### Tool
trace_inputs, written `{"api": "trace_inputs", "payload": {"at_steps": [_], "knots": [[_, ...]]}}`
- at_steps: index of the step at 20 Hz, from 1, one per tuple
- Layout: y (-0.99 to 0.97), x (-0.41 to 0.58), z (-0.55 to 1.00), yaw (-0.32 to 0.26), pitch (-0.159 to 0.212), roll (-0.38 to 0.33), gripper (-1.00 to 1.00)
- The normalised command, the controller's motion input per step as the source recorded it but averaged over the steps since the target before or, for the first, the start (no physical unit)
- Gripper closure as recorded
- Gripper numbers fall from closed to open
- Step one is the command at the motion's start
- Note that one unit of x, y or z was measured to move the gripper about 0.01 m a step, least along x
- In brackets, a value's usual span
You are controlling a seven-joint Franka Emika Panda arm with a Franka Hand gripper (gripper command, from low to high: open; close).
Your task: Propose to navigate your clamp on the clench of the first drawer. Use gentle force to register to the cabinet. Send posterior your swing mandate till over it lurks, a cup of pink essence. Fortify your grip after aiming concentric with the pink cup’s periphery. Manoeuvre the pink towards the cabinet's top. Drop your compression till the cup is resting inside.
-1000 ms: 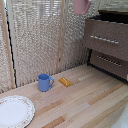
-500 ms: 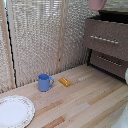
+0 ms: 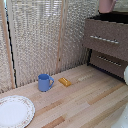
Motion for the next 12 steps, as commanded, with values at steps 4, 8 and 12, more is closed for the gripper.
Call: {"api": "trace_inputs", "payload": {"at_steps": [4, 8, 12], "knots": [[-0.83, 0.106, -0.01, -0.074, 0.091, 0.016, 1.00], [-0.48, -0.017, -0.09, -0.144, 0.083, 0.002, 1.00], [-0.17, -0.020, 0.18, -0.053, 0.048, 0.005, -1.00]]}}
